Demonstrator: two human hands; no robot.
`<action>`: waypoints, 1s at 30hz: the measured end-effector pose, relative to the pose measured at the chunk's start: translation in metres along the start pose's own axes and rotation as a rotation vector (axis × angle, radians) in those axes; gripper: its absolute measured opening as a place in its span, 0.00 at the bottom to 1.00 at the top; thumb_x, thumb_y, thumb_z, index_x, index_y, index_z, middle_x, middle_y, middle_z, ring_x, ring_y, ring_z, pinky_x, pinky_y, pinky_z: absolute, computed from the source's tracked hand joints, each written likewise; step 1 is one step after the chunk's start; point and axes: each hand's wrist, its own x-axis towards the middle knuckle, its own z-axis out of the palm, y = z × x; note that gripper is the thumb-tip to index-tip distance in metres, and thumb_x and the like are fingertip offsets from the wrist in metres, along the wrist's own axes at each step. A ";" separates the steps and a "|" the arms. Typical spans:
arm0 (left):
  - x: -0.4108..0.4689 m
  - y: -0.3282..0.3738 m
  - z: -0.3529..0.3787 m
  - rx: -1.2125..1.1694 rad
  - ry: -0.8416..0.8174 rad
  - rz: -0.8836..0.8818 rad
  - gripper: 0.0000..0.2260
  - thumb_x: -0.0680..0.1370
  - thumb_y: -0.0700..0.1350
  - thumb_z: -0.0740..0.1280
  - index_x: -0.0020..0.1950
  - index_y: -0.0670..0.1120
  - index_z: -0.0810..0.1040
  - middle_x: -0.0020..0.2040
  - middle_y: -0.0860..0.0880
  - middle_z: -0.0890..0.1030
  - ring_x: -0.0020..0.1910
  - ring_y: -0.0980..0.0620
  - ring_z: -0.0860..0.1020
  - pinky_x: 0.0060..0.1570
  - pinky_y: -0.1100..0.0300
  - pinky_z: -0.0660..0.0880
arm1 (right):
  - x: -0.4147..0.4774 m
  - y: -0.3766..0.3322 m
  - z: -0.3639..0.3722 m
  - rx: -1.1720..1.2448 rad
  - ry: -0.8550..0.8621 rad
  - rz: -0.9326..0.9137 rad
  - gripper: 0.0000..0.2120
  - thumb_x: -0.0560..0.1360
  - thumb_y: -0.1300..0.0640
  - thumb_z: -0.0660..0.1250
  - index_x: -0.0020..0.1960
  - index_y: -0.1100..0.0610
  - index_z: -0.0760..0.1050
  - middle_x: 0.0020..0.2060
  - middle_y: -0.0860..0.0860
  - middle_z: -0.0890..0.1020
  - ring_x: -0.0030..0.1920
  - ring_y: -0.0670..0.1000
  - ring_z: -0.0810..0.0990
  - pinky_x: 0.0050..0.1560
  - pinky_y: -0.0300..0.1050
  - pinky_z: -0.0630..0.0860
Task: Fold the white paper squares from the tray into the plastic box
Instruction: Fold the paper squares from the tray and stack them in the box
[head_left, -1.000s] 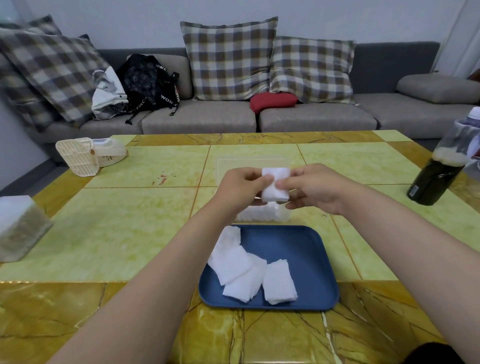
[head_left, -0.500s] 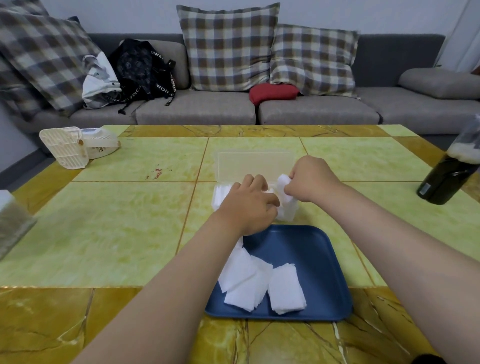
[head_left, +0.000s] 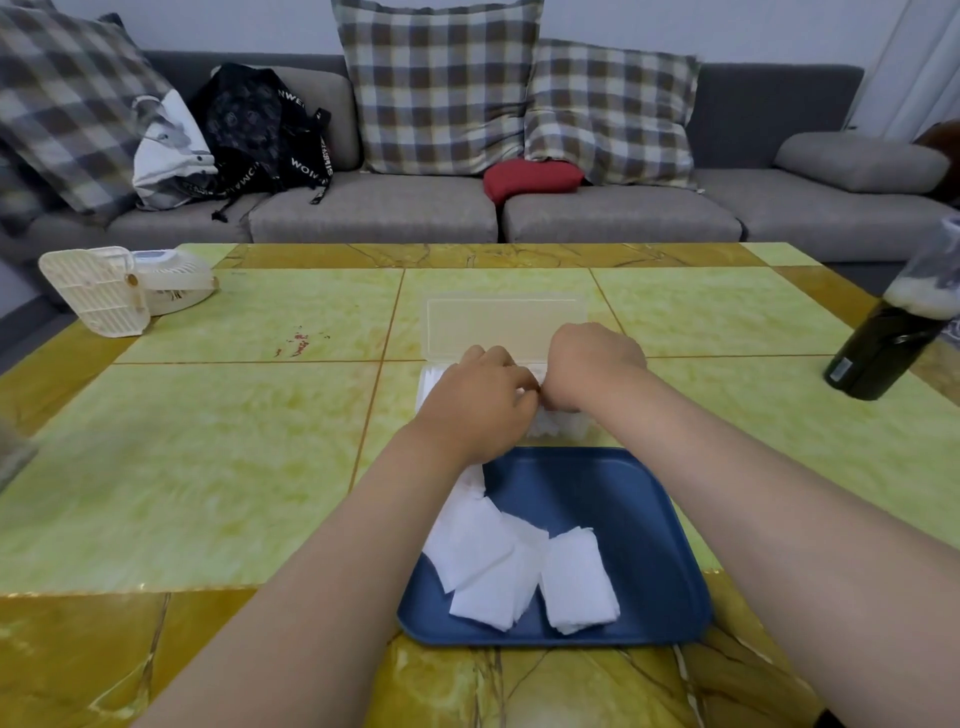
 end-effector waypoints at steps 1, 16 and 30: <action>0.001 -0.002 0.001 -0.010 0.025 -0.015 0.15 0.81 0.47 0.58 0.65 0.51 0.78 0.61 0.49 0.76 0.60 0.47 0.69 0.61 0.53 0.68 | 0.001 0.001 -0.002 0.055 -0.062 0.008 0.06 0.74 0.57 0.69 0.39 0.56 0.74 0.36 0.50 0.78 0.32 0.50 0.75 0.30 0.40 0.69; -0.002 -0.012 0.007 -0.082 0.168 0.008 0.13 0.81 0.47 0.62 0.65 0.52 0.80 0.63 0.51 0.76 0.63 0.49 0.68 0.64 0.56 0.65 | 0.012 0.027 0.004 0.461 -0.355 -0.005 0.15 0.73 0.67 0.66 0.58 0.67 0.81 0.32 0.57 0.71 0.29 0.54 0.65 0.28 0.41 0.62; -0.003 0.005 0.010 0.027 0.030 0.025 0.15 0.83 0.49 0.58 0.66 0.52 0.79 0.63 0.52 0.76 0.62 0.50 0.69 0.63 0.53 0.68 | -0.012 0.037 0.006 0.428 -0.123 -0.197 0.17 0.76 0.67 0.63 0.57 0.53 0.85 0.50 0.49 0.87 0.33 0.49 0.79 0.40 0.44 0.80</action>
